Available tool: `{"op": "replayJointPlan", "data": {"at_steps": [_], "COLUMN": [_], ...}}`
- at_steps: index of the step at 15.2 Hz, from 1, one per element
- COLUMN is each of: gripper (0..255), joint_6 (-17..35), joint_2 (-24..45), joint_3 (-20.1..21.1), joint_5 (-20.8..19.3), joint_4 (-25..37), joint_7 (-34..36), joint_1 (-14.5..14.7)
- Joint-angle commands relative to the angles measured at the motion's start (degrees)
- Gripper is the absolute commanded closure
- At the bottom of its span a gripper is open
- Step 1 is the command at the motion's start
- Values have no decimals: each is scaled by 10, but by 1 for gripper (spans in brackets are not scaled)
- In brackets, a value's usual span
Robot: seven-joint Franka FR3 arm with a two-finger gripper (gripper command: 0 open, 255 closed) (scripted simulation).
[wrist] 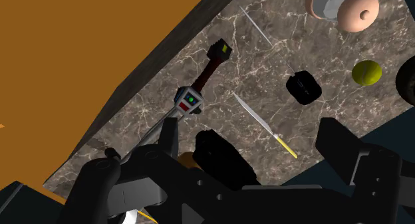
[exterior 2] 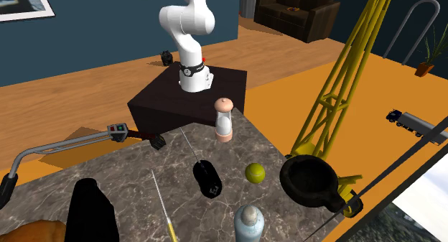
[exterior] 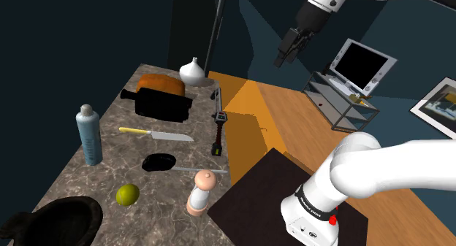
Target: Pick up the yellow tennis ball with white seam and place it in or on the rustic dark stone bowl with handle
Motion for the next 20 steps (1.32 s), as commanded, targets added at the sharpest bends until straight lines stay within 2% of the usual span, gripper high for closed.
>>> {"op": "replayJointPlan", "data": {"at_steps": [1, 11, 20], "gripper": [0, 0, 0], "joint_6": [0, 148, 299], "joint_2": [0, 42, 156], "joint_3": [0, 93, 187], "joint_5": [0, 61, 101], "joint_4": [0, -109, -144], "joint_7": [0, 101, 194], "joint_1": [0, 27, 45]}}
